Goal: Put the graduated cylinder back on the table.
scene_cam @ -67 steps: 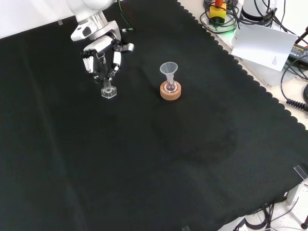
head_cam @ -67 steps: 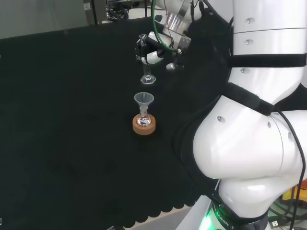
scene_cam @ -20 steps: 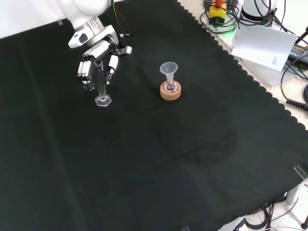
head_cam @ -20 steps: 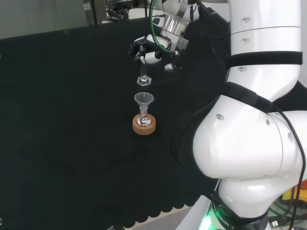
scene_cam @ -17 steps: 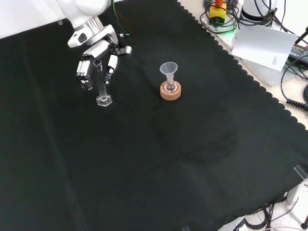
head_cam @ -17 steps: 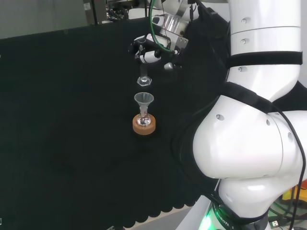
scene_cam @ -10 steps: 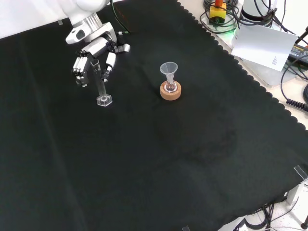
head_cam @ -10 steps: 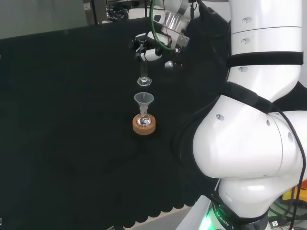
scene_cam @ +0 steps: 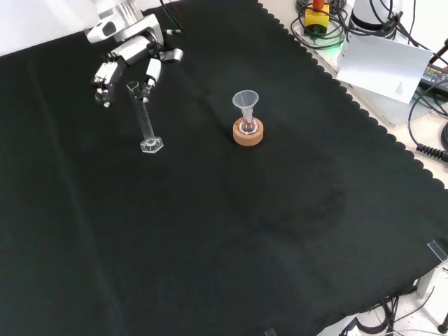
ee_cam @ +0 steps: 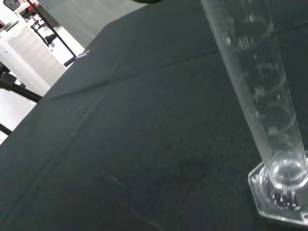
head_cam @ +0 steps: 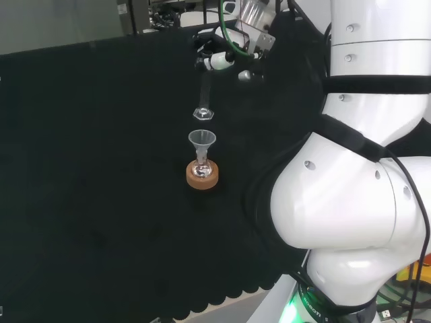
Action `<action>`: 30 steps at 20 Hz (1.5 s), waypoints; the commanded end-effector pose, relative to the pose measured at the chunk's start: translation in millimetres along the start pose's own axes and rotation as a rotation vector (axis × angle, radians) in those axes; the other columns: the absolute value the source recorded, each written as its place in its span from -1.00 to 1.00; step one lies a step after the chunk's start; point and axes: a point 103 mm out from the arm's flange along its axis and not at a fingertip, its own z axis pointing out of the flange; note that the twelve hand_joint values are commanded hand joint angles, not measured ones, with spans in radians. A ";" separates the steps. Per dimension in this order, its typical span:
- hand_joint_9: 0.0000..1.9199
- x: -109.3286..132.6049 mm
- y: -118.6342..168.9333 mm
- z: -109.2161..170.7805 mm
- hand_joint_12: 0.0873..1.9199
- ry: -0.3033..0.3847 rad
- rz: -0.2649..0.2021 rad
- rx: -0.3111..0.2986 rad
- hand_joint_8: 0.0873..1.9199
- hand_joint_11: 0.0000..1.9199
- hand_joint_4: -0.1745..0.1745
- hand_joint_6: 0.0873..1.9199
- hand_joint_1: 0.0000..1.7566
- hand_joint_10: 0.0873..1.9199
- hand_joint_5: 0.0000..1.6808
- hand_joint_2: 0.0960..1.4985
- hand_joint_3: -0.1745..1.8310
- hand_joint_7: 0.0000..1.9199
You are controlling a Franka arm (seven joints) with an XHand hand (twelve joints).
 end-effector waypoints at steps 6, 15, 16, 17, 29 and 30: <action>-0.25 13.5 -27.2 -40.8 0.37 -0.040 0.012 -0.041 -0.39 -0.67 -0.32 -0.81 -0.01 -1.00 -0.50 0.31 -1.00 -0.75; -0.26 42.8 -40.5 -62.9 0.37 -0.083 -0.001 -0.062 -0.39 -0.68 -0.32 -0.82 -0.02 -1.00 -0.50 0.31 -1.00 -0.76; -0.26 46.2 -42.2 -65.4 0.37 -0.089 -0.001 -0.063 -0.39 -0.68 -0.32 -0.82 -0.02 -1.00 -0.50 0.31 -1.00 -0.76; -0.26 50.1 -45.7 -70.0 0.37 -0.097 0.001 -0.064 -0.39 -0.68 -0.32 -0.82 -0.02 -1.00 -0.50 0.31 -1.00 -0.76; -0.26 112.0 -114.2 -85.6 0.38 -0.199 0.056 -0.059 -0.39 -0.68 -0.32 -0.84 -0.03 -1.00 -0.49 0.31 -1.00 -0.76; -0.26 114.6 -119.0 -85.9 0.38 -0.201 0.059 -0.061 -0.39 -0.68 -0.32 -0.84 -0.03 -1.00 -0.49 0.31 -1.00 -0.76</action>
